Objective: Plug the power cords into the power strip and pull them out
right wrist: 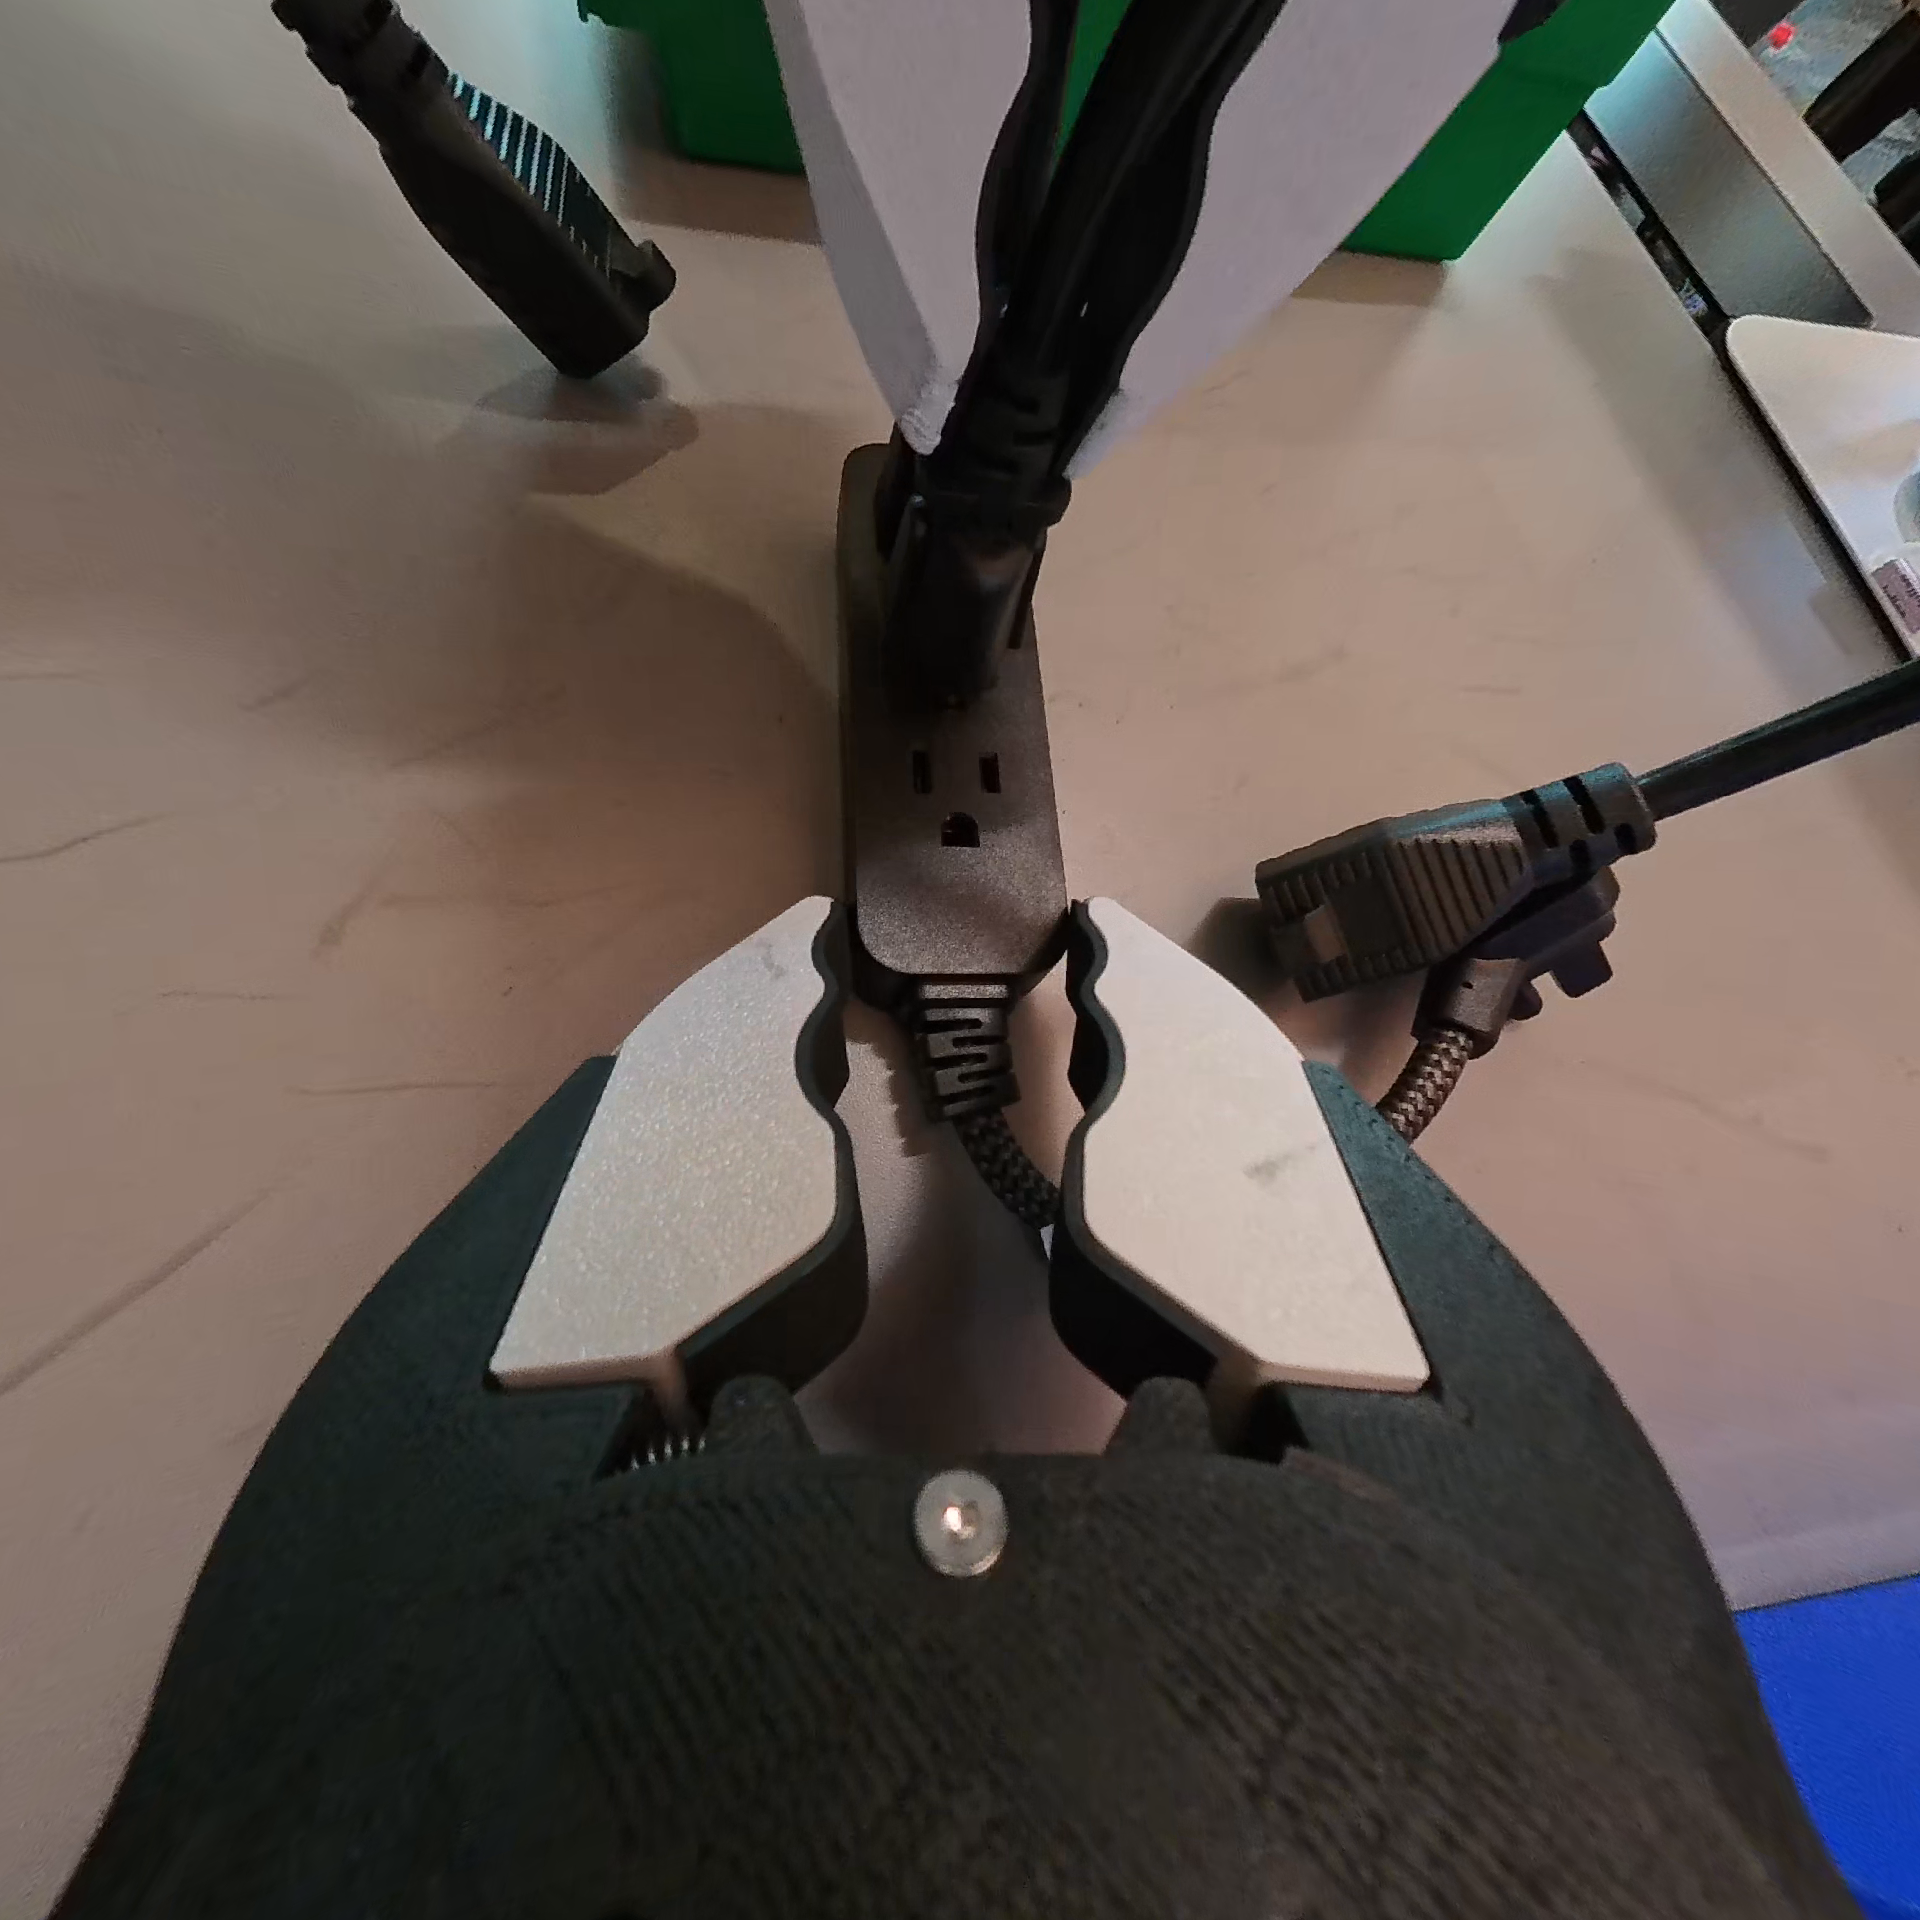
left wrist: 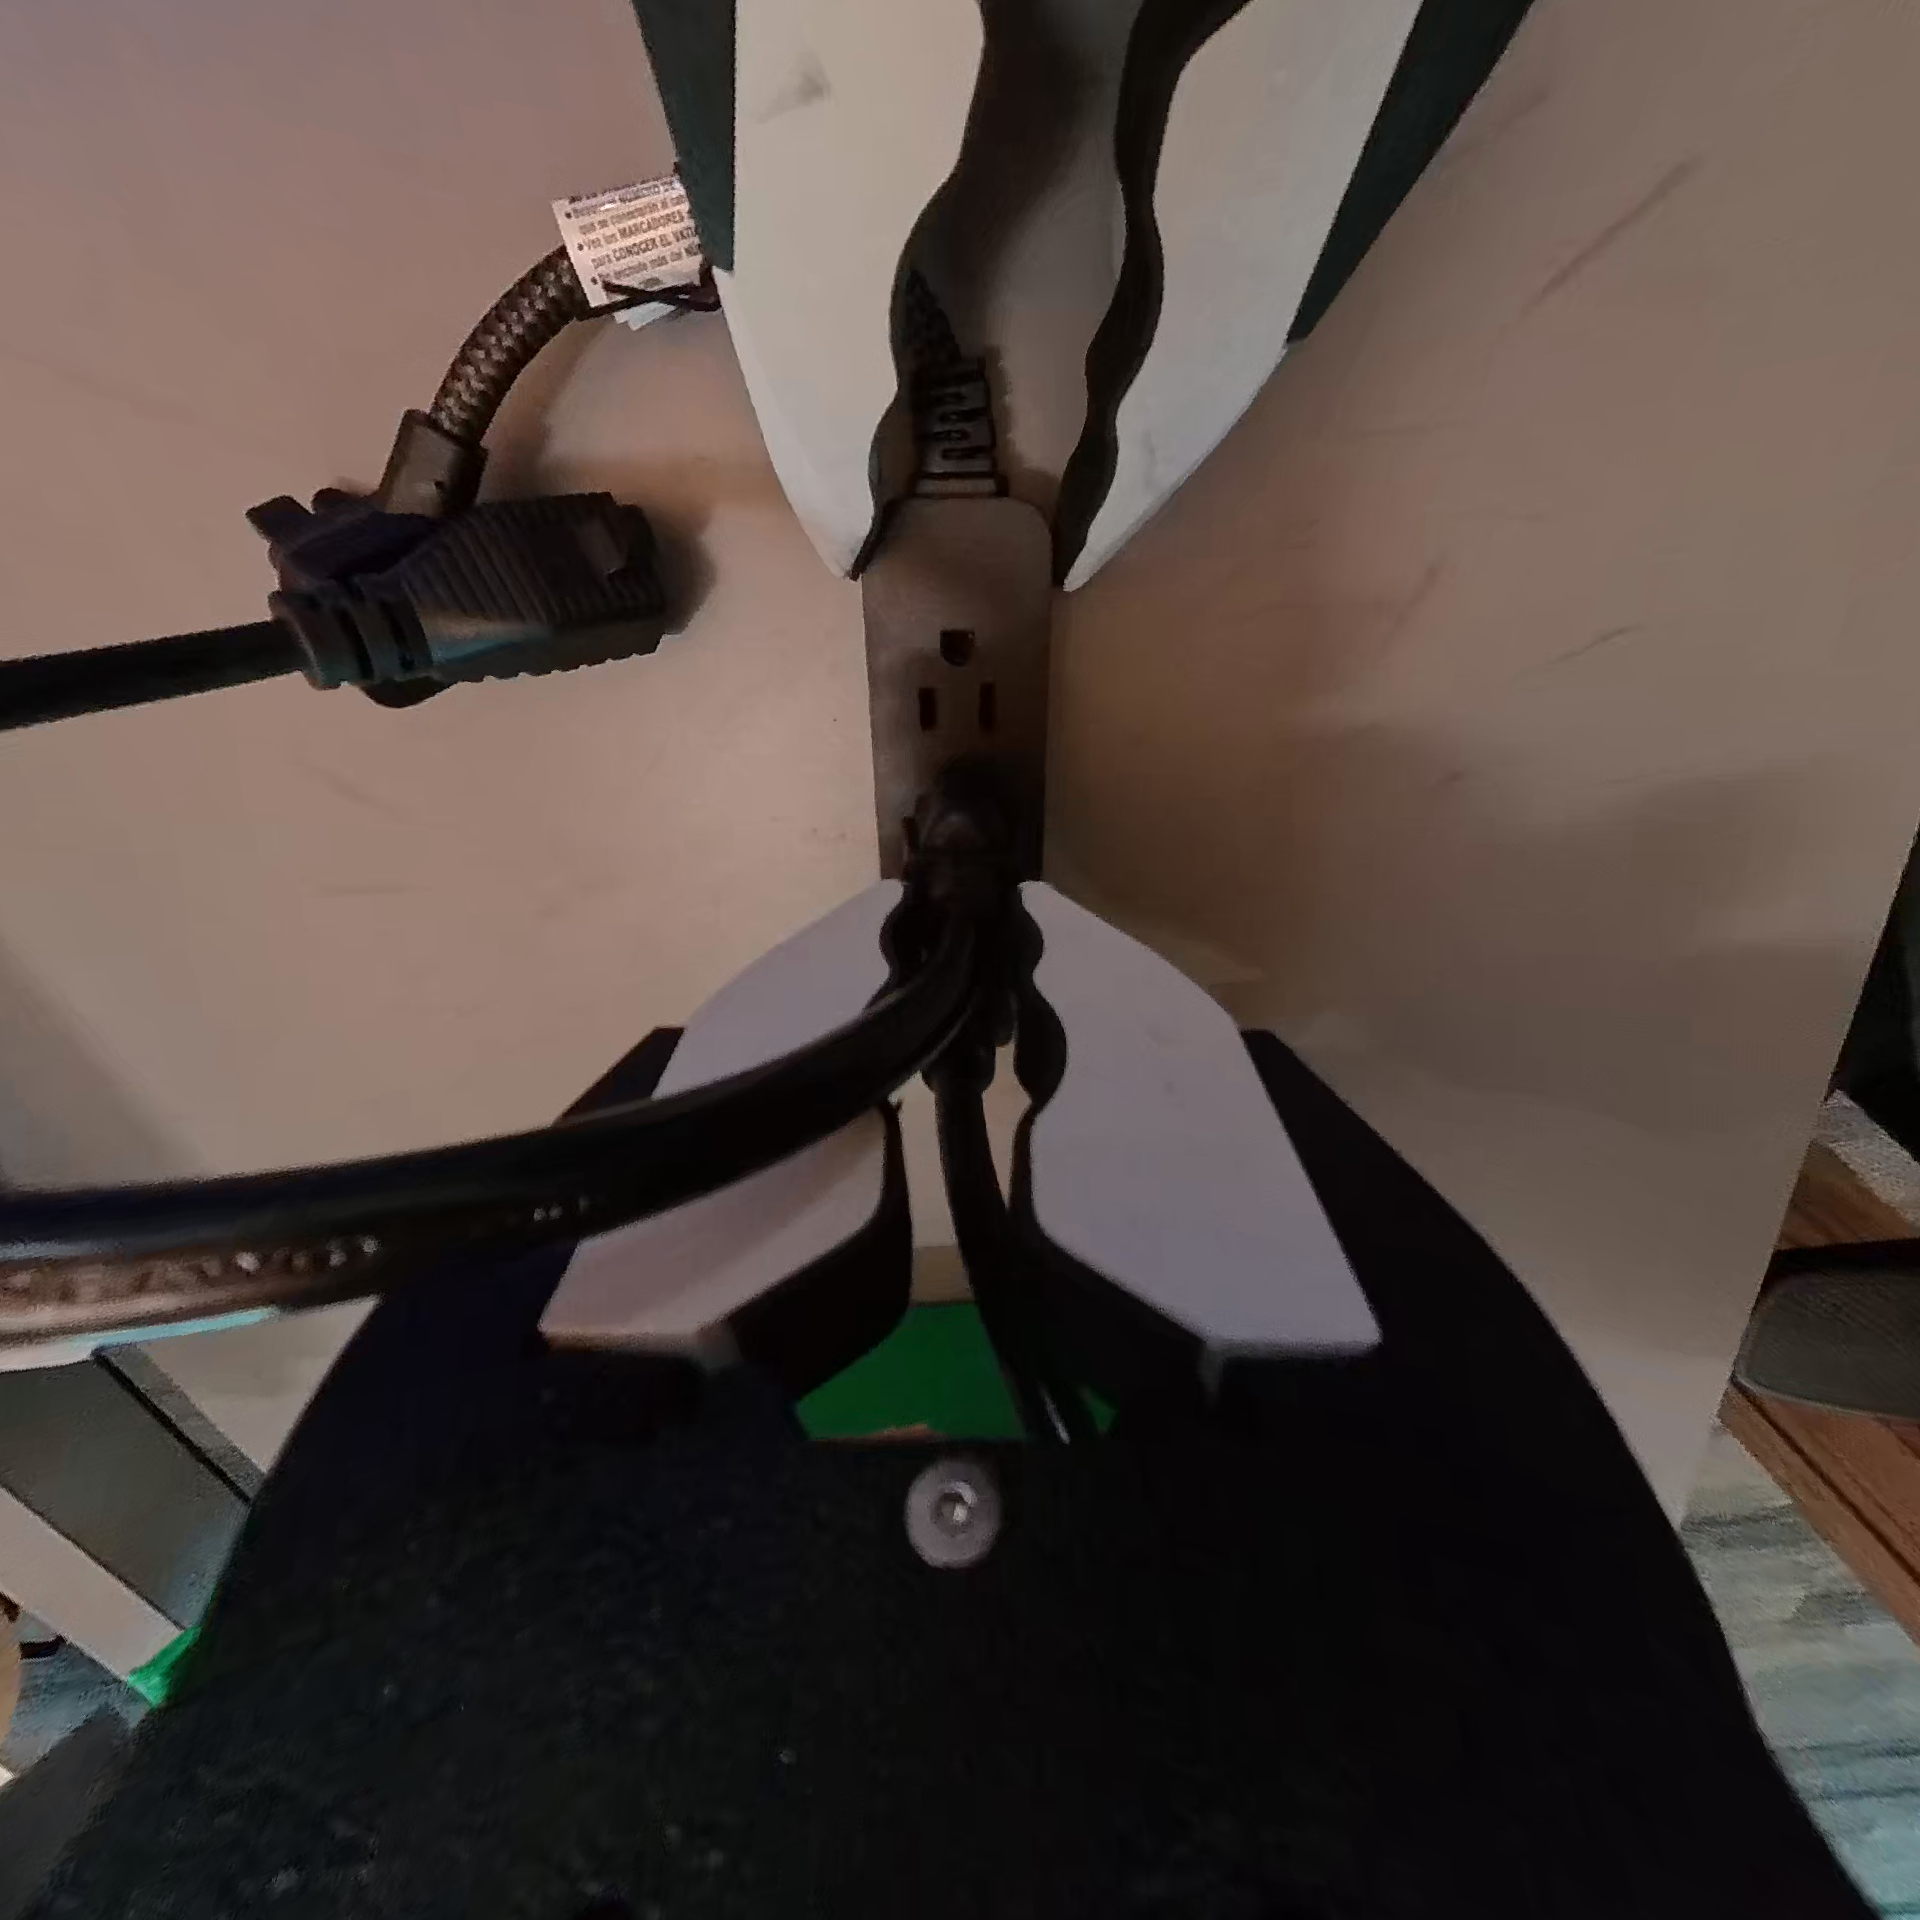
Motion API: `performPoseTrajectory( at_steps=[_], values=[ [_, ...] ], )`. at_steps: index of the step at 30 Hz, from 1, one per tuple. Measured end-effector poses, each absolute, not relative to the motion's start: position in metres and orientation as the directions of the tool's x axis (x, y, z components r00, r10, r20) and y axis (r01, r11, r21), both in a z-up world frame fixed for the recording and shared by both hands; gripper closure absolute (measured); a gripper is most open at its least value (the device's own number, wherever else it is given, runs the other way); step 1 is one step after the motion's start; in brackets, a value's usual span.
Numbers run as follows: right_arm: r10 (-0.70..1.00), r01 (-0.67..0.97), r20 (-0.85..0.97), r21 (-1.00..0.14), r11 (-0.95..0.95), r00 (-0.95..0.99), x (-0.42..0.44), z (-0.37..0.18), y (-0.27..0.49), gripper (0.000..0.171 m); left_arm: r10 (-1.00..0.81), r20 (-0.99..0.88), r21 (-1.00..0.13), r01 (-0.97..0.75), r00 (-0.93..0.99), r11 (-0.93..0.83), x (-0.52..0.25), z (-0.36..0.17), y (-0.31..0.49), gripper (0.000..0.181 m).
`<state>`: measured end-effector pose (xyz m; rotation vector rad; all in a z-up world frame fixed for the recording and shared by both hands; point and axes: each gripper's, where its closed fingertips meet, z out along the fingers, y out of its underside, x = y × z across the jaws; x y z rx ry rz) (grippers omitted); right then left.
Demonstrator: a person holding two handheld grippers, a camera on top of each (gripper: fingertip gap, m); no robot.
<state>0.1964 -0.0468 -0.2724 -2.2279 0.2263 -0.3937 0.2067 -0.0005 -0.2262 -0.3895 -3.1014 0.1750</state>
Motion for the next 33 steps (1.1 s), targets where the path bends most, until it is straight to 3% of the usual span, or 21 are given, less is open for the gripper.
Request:
performPoseTrajectory(
  at_steps=[1, 7, 11, 15, 28, 33],
  values=[
    [-0.293, -0.029, 0.202, -0.776, -0.63, 0.935, 0.1964, -0.2725, -0.0469, 0.131, 0.257, -0.003, -0.111, 0.255, -0.967, 0.961, 0.2068, -0.2262, -0.0006, 0.166],
    [-0.293, -0.026, 0.207, -0.775, -0.631, 0.933, 0.1963, -0.2725, -0.0468, 0.131, 0.243, 0.044, -0.12, 0.237, -0.969, 0.964, 0.2062, -0.2253, -0.0011, 0.165],
    [-0.293, -0.027, 0.206, -0.775, -0.631, 0.934, 0.1962, -0.2726, -0.0468, 0.131, 0.197, 0.069, -0.106, 0.189, -0.978, 0.976, 0.2084, -0.2245, -0.0036, 0.154],
    [-0.293, -0.027, 0.207, -0.775, -0.631, 0.933, 0.1963, -0.2727, -0.0468, 0.131, 0.227, 0.1, -0.047, 0.223, -0.969, 0.974, 0.2047, -0.2286, 0.0014, 0.159],
    [-0.293, -0.03, 0.202, -0.776, -0.63, 0.935, 0.1961, -0.2727, -0.0468, 0.131, 0.325, 0.054, -0.041, 0.323, -0.944, 0.946, 0.204, -0.2288, -0.0006, 0.16],
    [-0.295, -0.031, 0.203, -0.776, -0.63, 0.934, 0.1965, -0.2727, -0.0469, 0.131, 0.283, 0.06, -0.03, 0.282, -0.957, 0.959, 0.2071, -0.2294, -0.0013, 0.16]
  ],
)
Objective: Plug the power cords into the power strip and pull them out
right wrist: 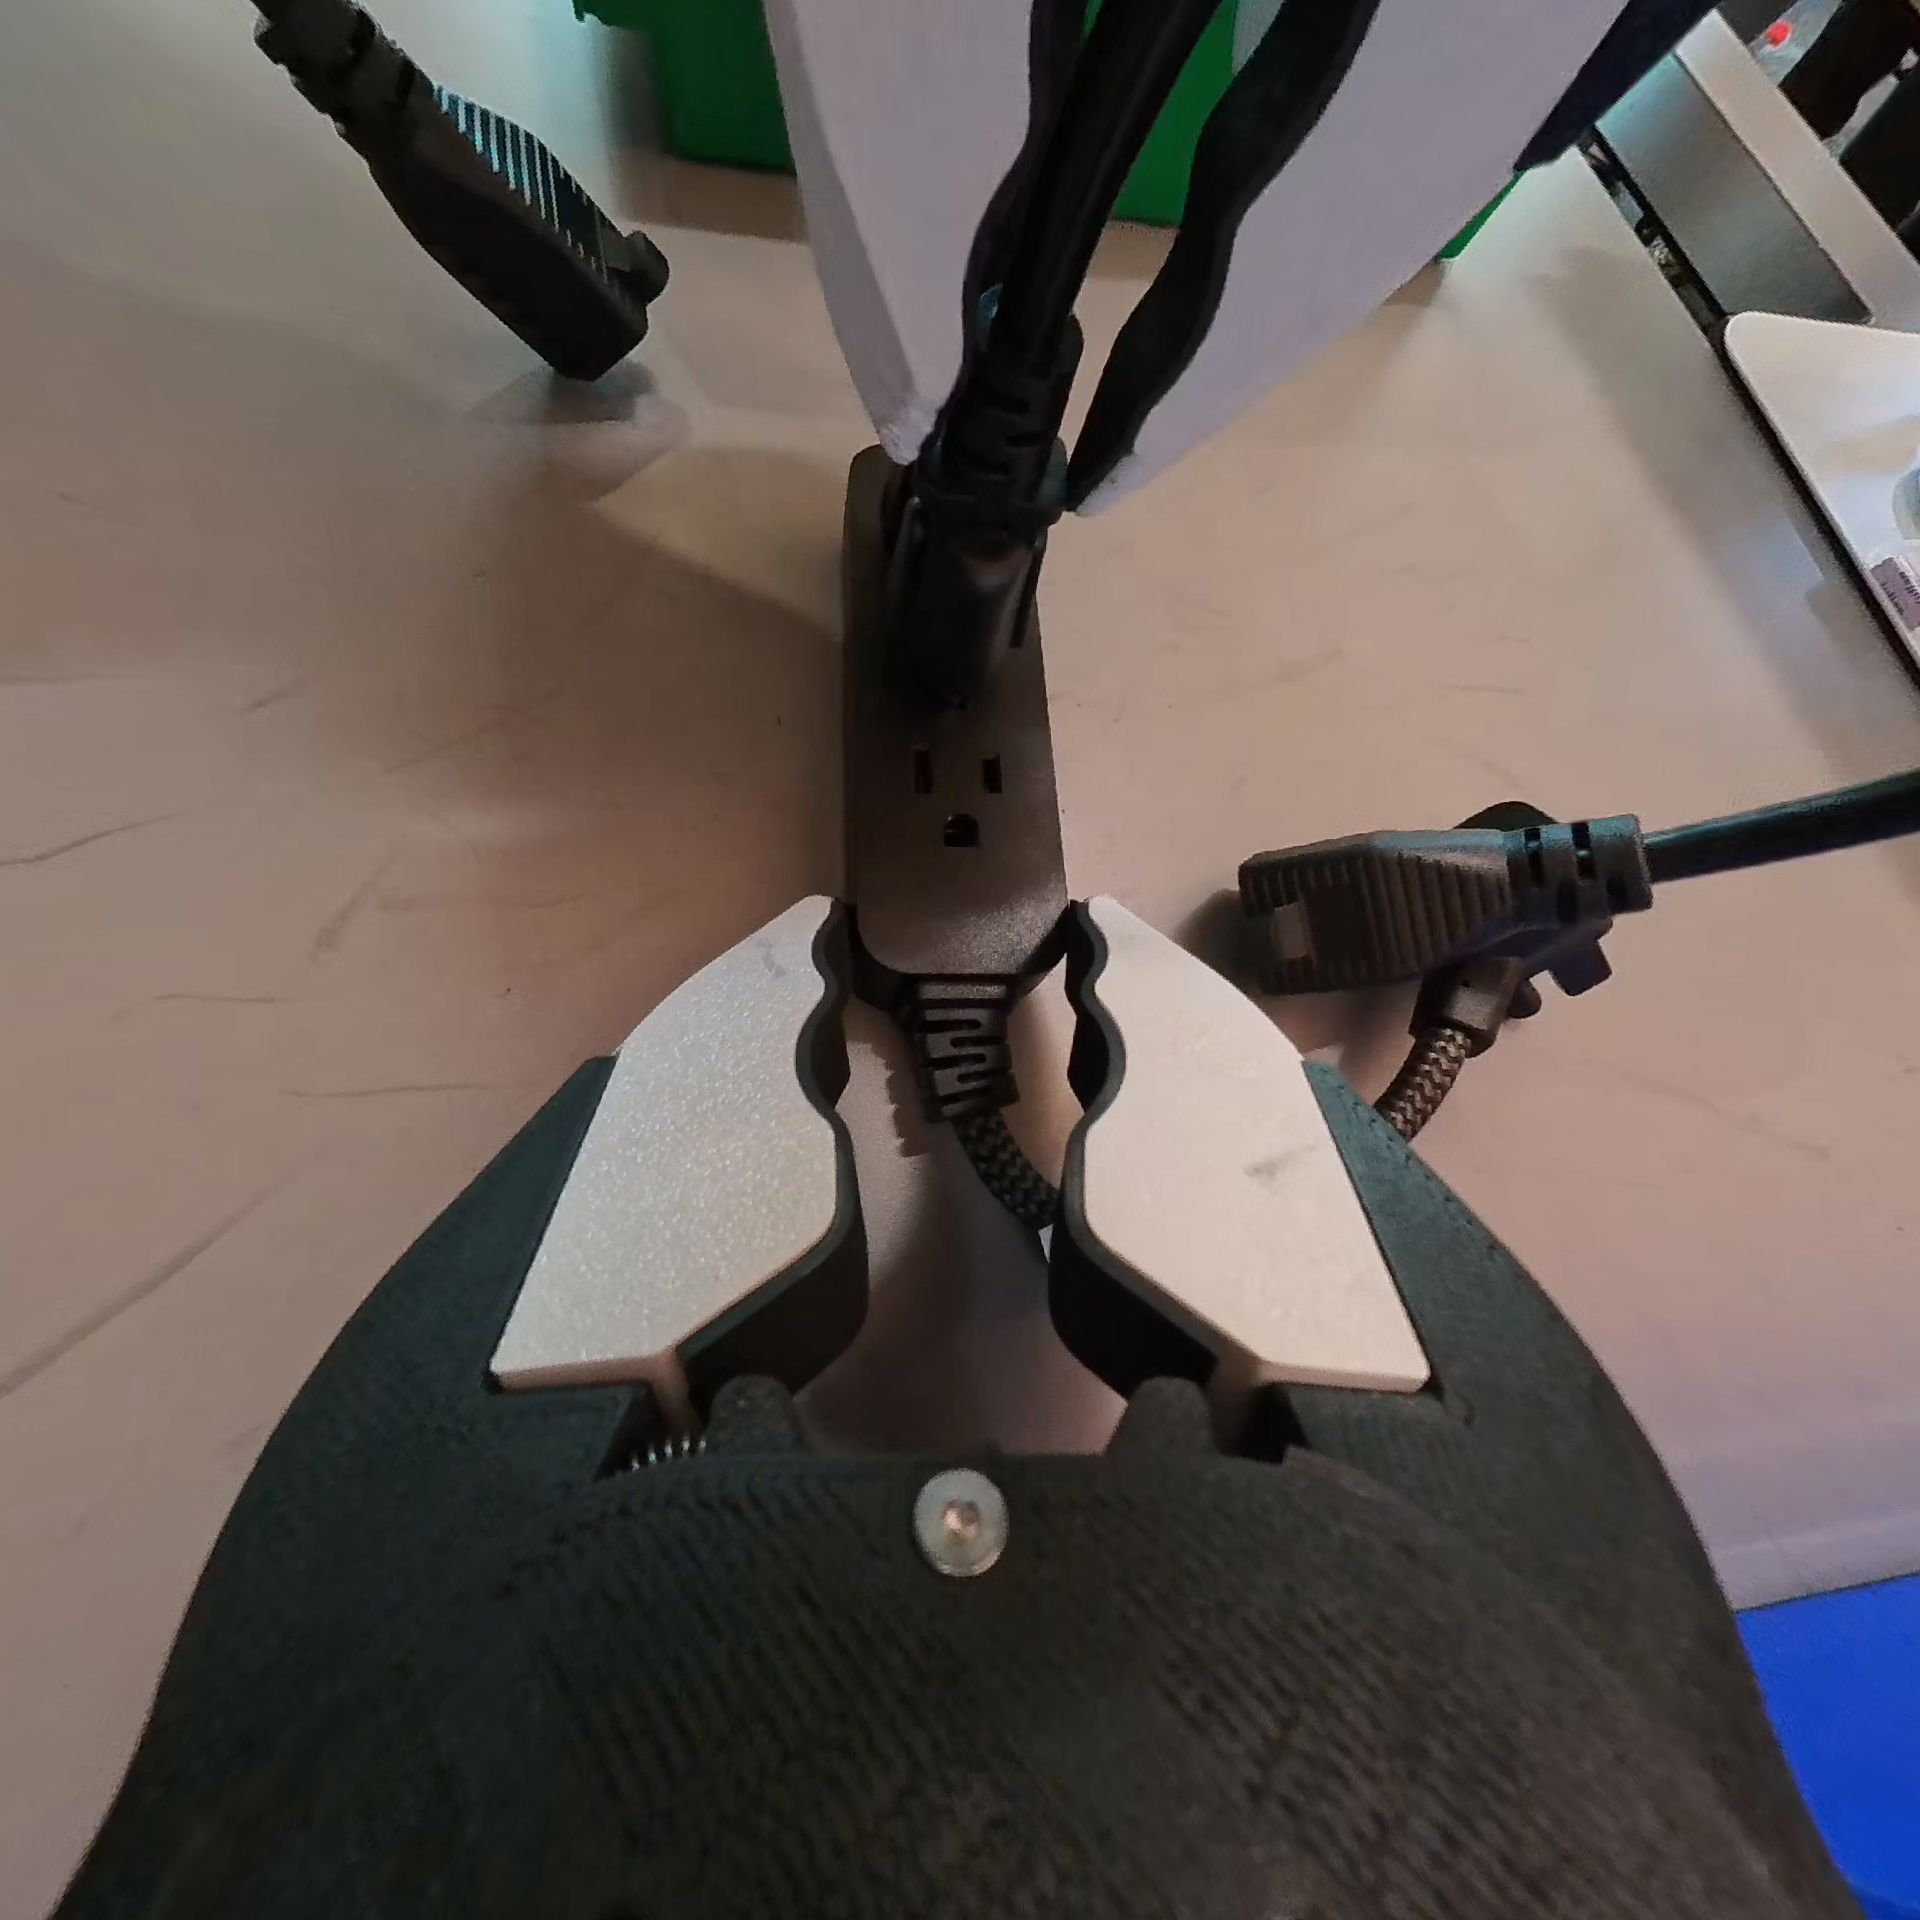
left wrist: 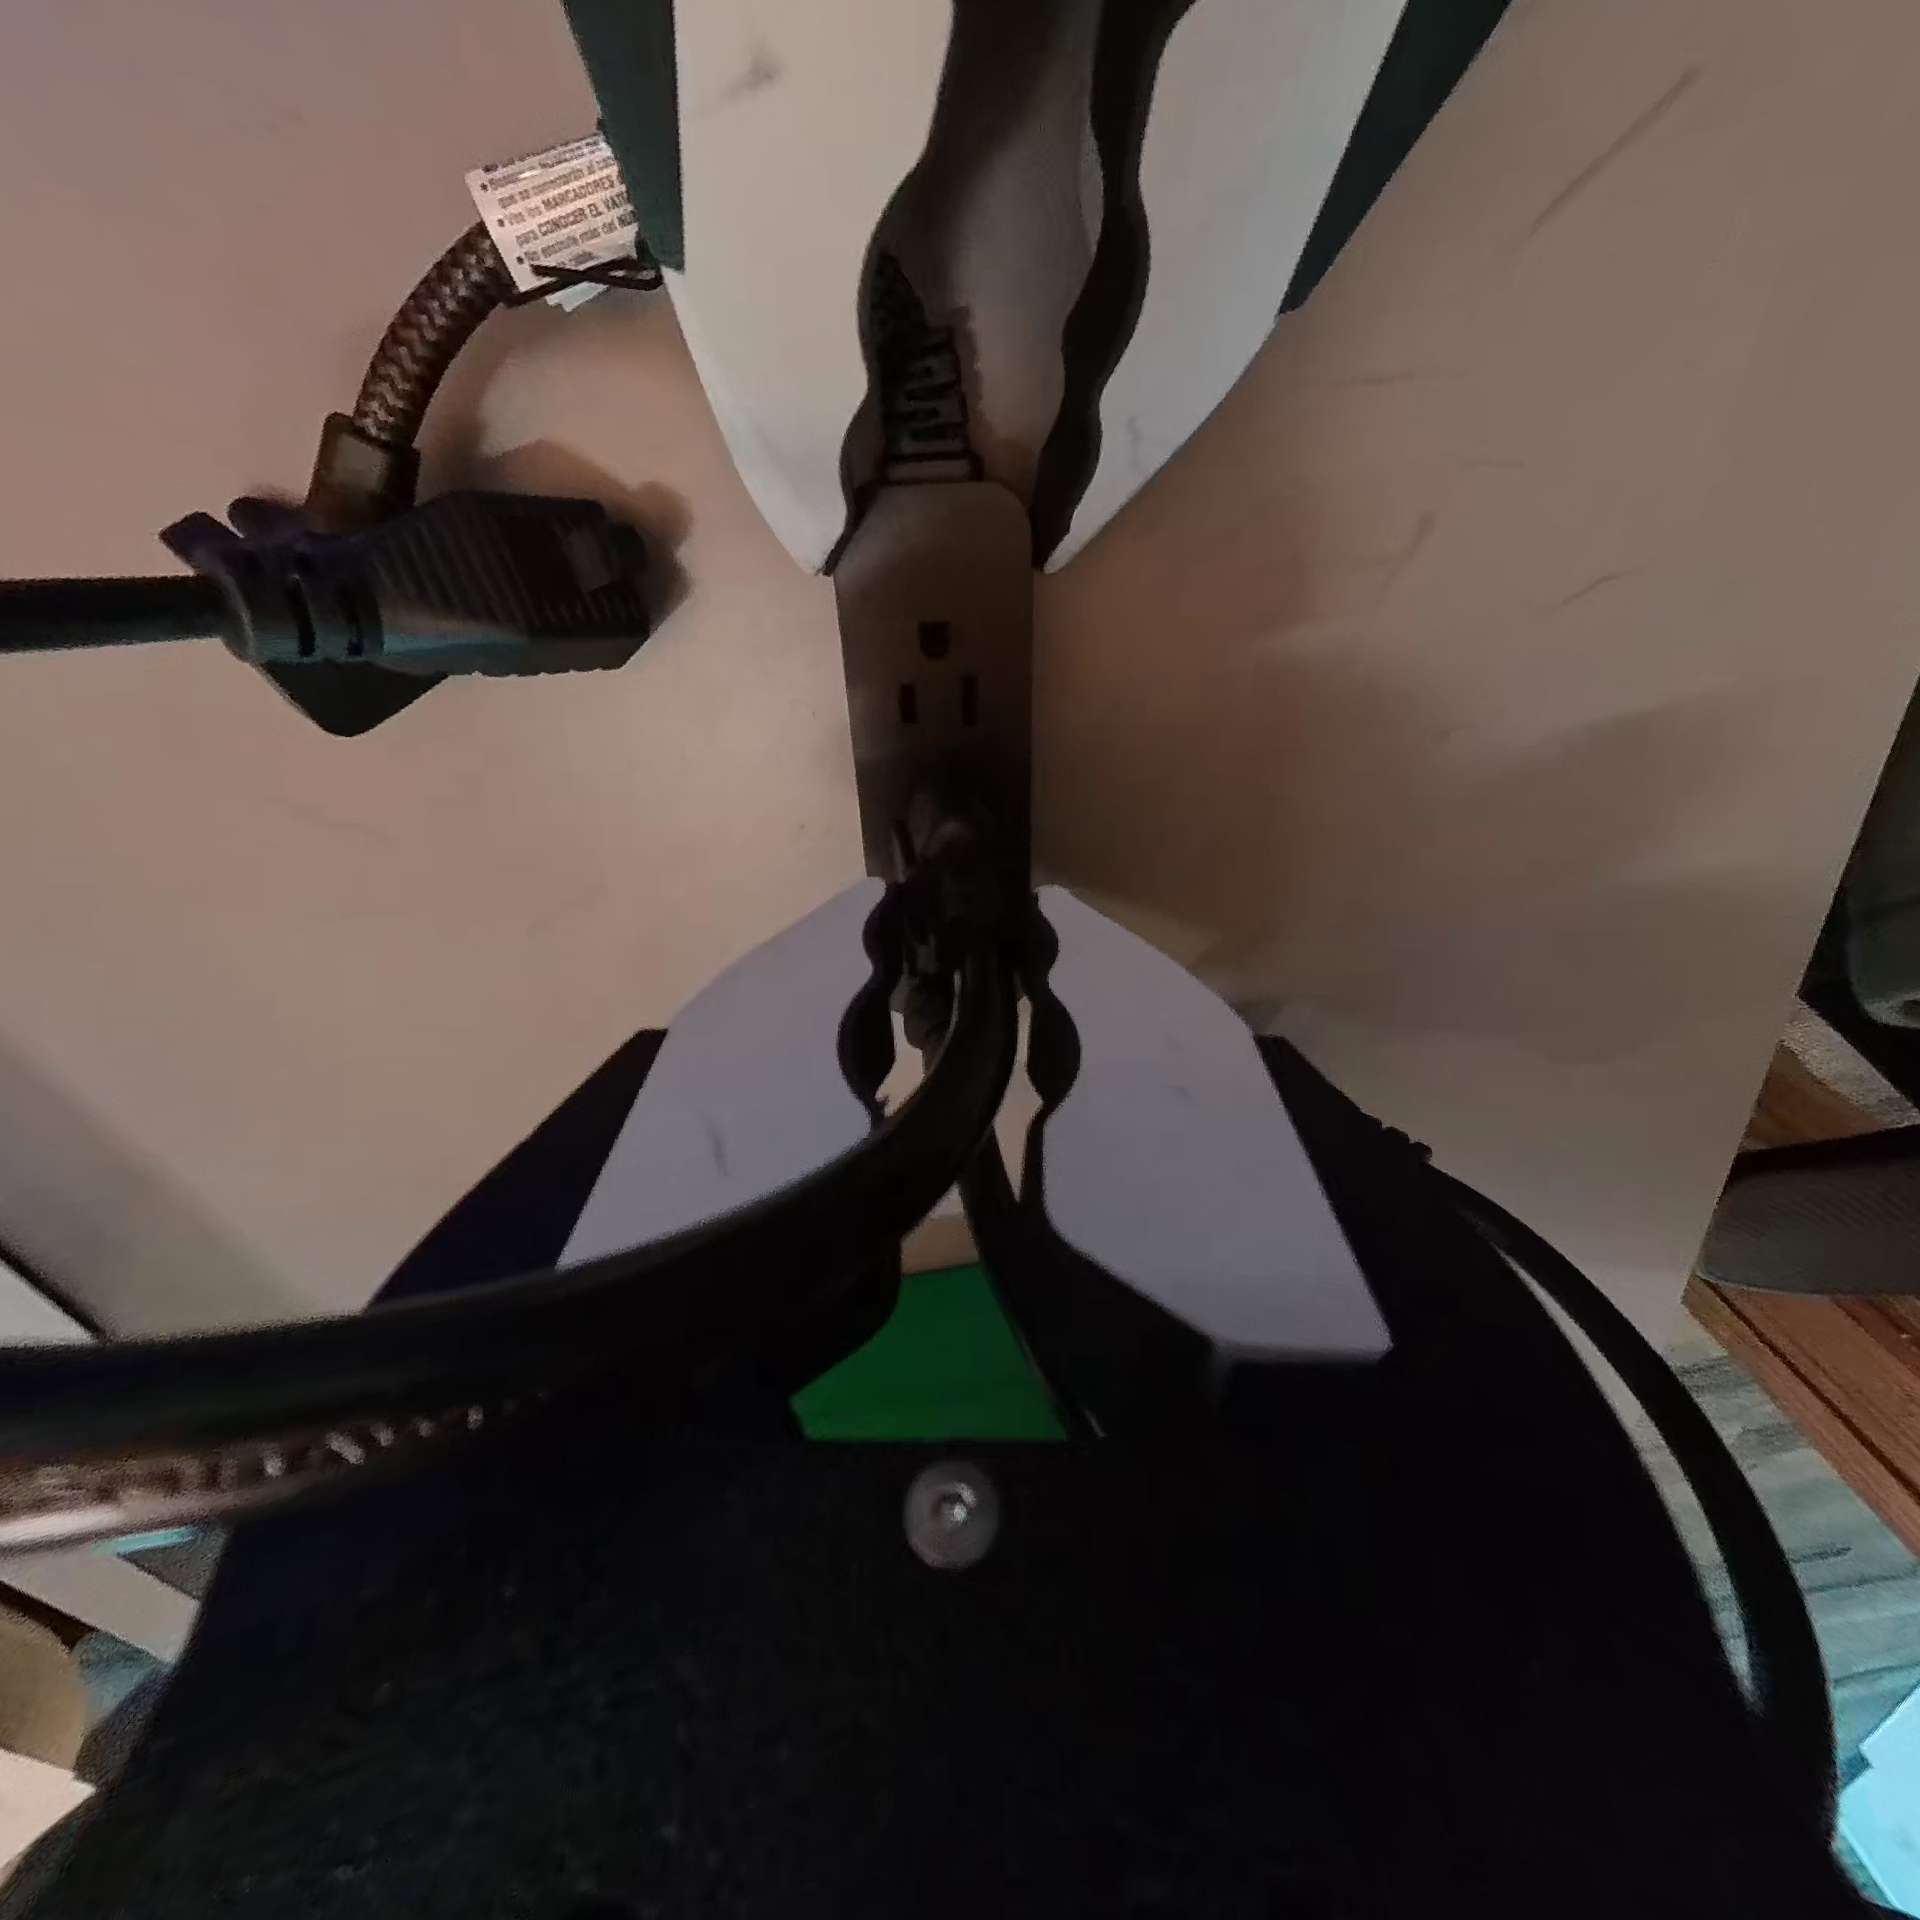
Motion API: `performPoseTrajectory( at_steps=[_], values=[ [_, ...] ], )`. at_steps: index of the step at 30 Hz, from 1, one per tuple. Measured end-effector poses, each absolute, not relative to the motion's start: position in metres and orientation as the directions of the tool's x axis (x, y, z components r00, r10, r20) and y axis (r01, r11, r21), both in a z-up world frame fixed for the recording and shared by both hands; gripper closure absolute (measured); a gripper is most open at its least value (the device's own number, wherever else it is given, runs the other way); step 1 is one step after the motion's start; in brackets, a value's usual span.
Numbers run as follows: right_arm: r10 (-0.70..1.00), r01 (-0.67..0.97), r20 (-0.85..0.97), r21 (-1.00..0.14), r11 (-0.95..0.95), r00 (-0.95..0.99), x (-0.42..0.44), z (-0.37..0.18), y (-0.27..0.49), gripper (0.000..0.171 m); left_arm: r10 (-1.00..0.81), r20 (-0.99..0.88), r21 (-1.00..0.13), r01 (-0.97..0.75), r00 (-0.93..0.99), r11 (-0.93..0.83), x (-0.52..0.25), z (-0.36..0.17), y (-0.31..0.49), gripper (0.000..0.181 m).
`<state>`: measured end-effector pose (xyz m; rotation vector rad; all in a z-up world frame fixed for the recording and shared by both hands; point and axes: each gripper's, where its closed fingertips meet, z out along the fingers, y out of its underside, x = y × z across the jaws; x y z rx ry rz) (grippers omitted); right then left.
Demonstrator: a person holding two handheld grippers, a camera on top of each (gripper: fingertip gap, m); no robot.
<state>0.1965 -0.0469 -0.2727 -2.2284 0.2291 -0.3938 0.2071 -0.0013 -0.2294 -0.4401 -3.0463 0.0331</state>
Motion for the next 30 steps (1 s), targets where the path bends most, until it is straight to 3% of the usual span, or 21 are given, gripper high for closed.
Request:
performPoseTrajectory(
  at_steps=[8, 11, 21, 30],
  values=[
    [-0.294, -0.023, 0.213, -0.774, -0.633, 0.932, 0.197, -0.273, -0.047, 0.131, 0.254, 0.068, 0.028, 0.256, -0.965, 0.966, 0.208, -0.231, -0.002, 0.161],
    [-0.291, -0.021, 0.213, -0.774, -0.633, 0.933, 0.197, -0.273, -0.046, 0.131, 0.33, 0.013, 0.063, 0.33, -0.944, 0.942, 0.203, -0.231, -0.001, 0.161],
    [-0.294, -0.027, 0.207, -0.774, -0.632, 0.933, 0.197, -0.273, -0.046, 0.131, 0.215, 0.06, -0.043, 0.212, -0.975, 0.976, 0.21, -0.237, -0.006, 0.16],
    [-0.292, -0.02, 0.215, -0.773, -0.634, 0.932, 0.197, -0.273, -0.045, 0.131, 0.238, 0.027, -0.071, 0.236, -0.971, 0.969, 0.21, -0.225, 0.001, 0.154]
  ],
)
